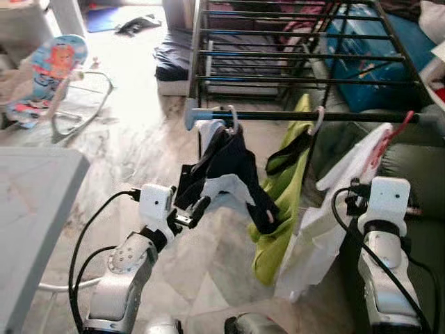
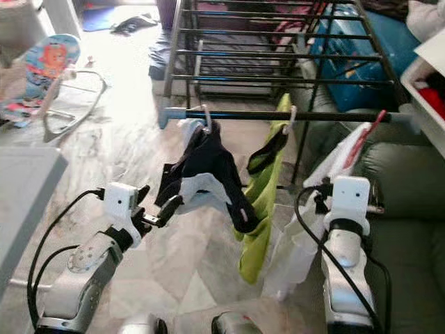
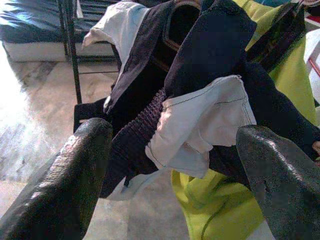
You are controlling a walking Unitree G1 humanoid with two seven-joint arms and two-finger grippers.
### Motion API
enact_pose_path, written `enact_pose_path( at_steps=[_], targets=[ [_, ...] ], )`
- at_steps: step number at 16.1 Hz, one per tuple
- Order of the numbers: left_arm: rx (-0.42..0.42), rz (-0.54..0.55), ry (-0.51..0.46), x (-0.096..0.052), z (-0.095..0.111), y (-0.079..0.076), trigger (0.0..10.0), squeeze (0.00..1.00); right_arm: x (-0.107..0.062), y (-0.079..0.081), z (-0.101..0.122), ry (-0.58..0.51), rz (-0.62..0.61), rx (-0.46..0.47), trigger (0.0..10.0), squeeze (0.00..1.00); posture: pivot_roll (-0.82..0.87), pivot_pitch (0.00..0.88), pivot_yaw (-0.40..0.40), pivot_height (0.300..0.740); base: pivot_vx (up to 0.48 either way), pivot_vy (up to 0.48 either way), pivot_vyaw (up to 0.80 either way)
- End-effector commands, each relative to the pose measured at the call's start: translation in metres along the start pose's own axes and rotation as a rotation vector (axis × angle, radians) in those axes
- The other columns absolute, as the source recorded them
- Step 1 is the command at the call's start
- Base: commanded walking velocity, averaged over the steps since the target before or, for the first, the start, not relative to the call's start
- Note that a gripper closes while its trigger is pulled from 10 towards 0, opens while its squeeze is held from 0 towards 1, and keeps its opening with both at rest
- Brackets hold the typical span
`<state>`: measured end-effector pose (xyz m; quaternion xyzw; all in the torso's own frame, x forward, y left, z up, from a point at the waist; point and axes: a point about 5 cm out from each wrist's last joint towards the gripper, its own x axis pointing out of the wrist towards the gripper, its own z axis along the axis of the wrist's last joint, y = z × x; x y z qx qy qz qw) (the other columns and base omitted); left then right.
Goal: Hang hanger
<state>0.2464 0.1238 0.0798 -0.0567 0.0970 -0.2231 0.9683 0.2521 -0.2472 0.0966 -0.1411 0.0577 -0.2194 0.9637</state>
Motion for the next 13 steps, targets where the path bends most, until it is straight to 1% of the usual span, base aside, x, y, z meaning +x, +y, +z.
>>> enact_pose_path(
  at_steps=[1, 2, 3, 5, 6, 7, 8, 9, 10, 12, 13],
  targets=[
    [0.006, -0.003, 0.012, 0.001, 0.000, 0.000, 10.0, 0.00, 0.009, -0.006, 0.001, 0.011, -0.047, -0.007, 10.0, 0.00, -0.09, 0.076, -0.008, 0.740, 0.000, 0.000, 0.00],
    [0.009, -0.006, 0.013, 0.001, 0.001, 0.000, 10.0, 0.00, 0.024, -0.008, 0.000, 0.038, -0.089, -0.021, 10.0, 0.00, -0.08, 0.086, -0.006, 0.740, 0.000, 0.000, 0.00],
    [0.013, -0.009, 0.015, 0.001, 0.002, 0.000, 10.0, 0.00, 0.033, -0.007, -0.003, 0.079, -0.109, 0.000, 10.0, 0.00, -0.07, 0.095, -0.003, 0.740, 0.000, 0.000, 0.00],
    [0.021, -0.017, 0.020, -0.003, 0.003, -0.002, 10.0, 0.00, 0.057, -0.004, -0.008, 0.165, -0.138, 0.017, 10.0, 0.00, -0.05, 0.122, 0.000, 0.740, 0.000, 0.000, 0.00],
    [0.025, -0.021, 0.029, -0.006, 0.003, -0.002, 10.0, 0.00, 0.067, -0.005, -0.009, 0.211, -0.181, 0.045, 10.0, 0.00, -0.03, 0.137, 0.003, 0.740, 0.000, 0.000, 0.00],
    [0.028, -0.026, 0.035, -0.007, 0.003, -0.003, 10.0, 0.00, 0.074, -0.004, -0.006, 0.224, -0.207, 0.062, 10.0, 0.00, -0.03, 0.146, 0.006, 0.740, 0.000, 0.000, 0.00],
    [0.028, -0.028, 0.038, -0.009, 0.003, -0.004, 10.0, 0.00, 0.078, -0.002, -0.003, 0.229, -0.225, 0.081, 5.0, 0.00, -0.02, 0.151, 0.008, 0.740, 0.000, 0.000, 0.00],
    [0.032, -0.032, 0.045, -0.010, 0.002, -0.005, 10.0, 0.00, 0.083, 0.001, -0.004, 0.267, -0.224, 0.130, 0.0, 0.00, -0.01, 0.156, 0.009, 0.740, 0.000, 0.000, 0.00],
    [0.034, -0.033, 0.047, -0.011, 0.003, -0.004, 10.0, 0.00, 0.085, 0.002, -0.003, 0.279, -0.221, 0.144, 0.0, 0.00, -0.01, 0.161, 0.010, 0.740, 0.000, 0.000, 0.00],
    [0.046, -0.045, 0.058, -0.012, 0.003, -0.004, 10.0, 0.00, 0.095, -0.002, 0.006, 0.274, -0.263, 0.155, 0.0, 0.00, -0.01, 0.161, 0.013, 0.740, 0.000, 0.000, 0.00],
    [0.052, -0.050, 0.062, -0.012, 0.003, -0.004, 10.0, 0.00, 0.097, -0.002, 0.008, 0.288, -0.281, 0.184, 0.0, 0.00, 0.00, 0.160, 0.014, 0.740, 0.000, 0.000, 0.00]
  ],
)
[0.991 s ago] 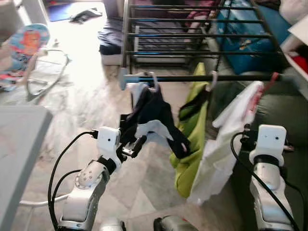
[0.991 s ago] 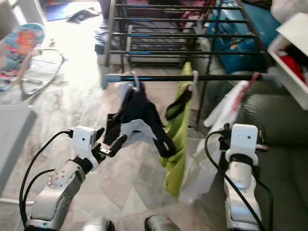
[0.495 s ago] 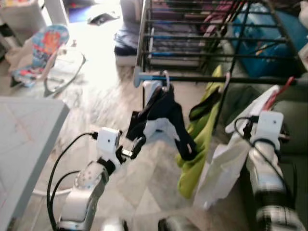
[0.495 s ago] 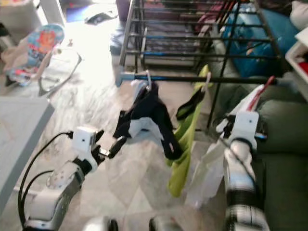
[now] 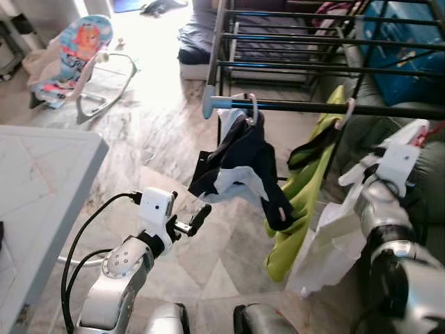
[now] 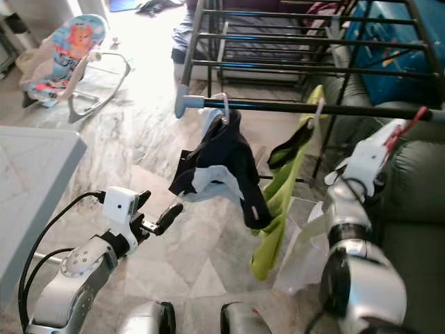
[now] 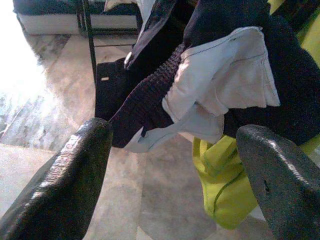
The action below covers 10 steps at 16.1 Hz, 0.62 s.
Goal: Hang hanger
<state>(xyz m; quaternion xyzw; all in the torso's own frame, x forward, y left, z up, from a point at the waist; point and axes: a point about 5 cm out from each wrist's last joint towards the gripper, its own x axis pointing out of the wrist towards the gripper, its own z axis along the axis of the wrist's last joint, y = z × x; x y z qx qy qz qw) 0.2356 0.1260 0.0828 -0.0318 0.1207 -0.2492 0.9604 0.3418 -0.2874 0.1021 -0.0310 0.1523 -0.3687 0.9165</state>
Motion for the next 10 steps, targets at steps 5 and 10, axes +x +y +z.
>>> enact_pose_path(
  at_steps=[5, 10],
  targets=[
    [0.018, -0.027, 0.003, 0.000, 0.002, -0.004, 10.0, 0.00, 0.005, -0.015, -0.009, 0.059, -0.071, 0.027, 0.0, 0.00, 0.00, 0.152, 0.020, 0.740, 0.000, 0.000, 0.00],
    [0.027, -0.043, -0.005, 0.007, 0.004, -0.005, 10.0, 0.00, 0.011, -0.026, -0.002, 0.003, -0.079, -0.019, 0.0, 0.00, -0.02, 0.127, 0.021, 0.740, 0.000, 0.000, 0.00]
  ],
)
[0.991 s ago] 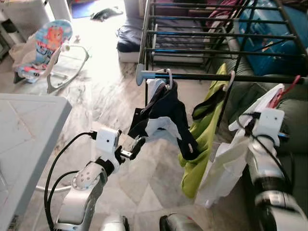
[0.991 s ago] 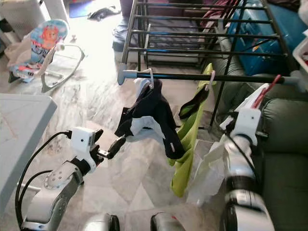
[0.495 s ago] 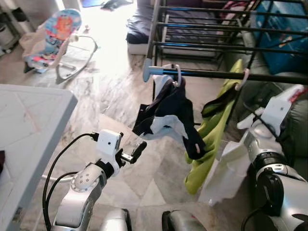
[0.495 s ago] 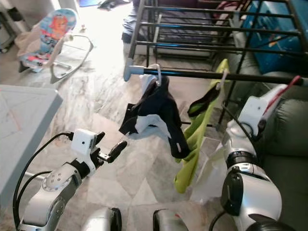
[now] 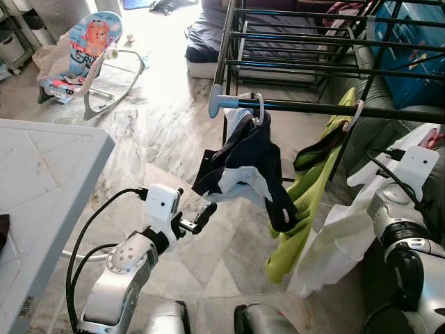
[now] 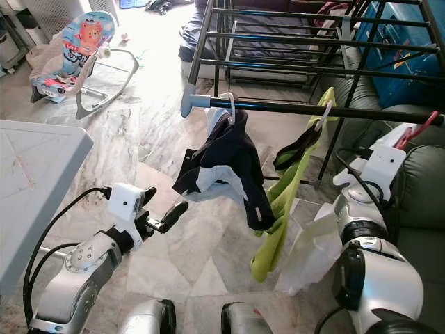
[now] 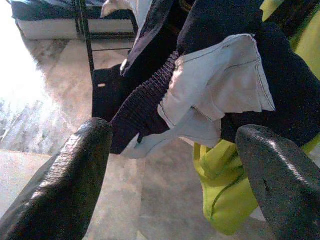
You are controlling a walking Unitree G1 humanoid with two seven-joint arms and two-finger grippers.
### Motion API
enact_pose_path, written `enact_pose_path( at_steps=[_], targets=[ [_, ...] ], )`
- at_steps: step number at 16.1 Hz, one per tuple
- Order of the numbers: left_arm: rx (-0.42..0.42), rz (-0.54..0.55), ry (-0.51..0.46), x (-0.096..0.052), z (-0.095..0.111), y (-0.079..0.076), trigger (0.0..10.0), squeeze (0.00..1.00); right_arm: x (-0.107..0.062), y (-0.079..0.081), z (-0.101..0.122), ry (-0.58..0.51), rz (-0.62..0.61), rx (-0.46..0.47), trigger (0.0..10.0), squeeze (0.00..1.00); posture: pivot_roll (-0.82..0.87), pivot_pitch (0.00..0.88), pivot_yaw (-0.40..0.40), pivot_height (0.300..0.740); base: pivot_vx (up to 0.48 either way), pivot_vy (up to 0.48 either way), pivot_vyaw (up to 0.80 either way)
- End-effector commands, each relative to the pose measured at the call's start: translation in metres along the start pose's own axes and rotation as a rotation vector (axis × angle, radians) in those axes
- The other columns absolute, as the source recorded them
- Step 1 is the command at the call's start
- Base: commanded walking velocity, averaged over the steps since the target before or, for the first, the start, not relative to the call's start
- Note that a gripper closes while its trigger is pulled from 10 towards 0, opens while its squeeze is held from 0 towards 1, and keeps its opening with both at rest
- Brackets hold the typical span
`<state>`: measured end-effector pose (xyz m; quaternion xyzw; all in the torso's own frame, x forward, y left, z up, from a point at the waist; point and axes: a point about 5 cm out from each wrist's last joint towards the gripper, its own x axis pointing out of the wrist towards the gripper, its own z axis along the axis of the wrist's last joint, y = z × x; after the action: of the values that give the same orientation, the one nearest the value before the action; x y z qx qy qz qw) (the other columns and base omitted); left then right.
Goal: Hang hanger
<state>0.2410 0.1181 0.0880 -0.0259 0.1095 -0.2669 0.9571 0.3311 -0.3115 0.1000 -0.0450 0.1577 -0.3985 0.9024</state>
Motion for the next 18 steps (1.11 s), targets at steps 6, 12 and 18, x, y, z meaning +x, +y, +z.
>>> enact_pose_path(
  at_steps=[6, 12, 18],
  targets=[
    [0.004, -0.026, -0.017, 0.015, -0.002, -0.007, 10.0, 0.00, -0.006, -0.001, -0.005, -0.140, 0.083, -0.084, 0.0, 0.00, -0.07, 0.055, 0.004, 0.740, 0.000, 0.000, 0.00],
    [-0.015, -0.002, -0.037, 0.021, -0.006, -0.011, 10.0, 0.00, -0.052, -0.010, 0.028, -0.563, 0.270, -0.124, 0.0, 0.00, -0.10, 0.028, -0.017, 0.740, 0.000, 0.000, 0.00],
    [-0.009, 0.012, -0.054, 0.018, -0.004, -0.007, 10.0, 0.00, -0.107, -0.033, -0.051, -0.373, 0.329, -0.190, 10.0, 0.00, -0.10, 0.034, -0.003, 0.740, 0.000, 0.000, 0.00]
  ],
)
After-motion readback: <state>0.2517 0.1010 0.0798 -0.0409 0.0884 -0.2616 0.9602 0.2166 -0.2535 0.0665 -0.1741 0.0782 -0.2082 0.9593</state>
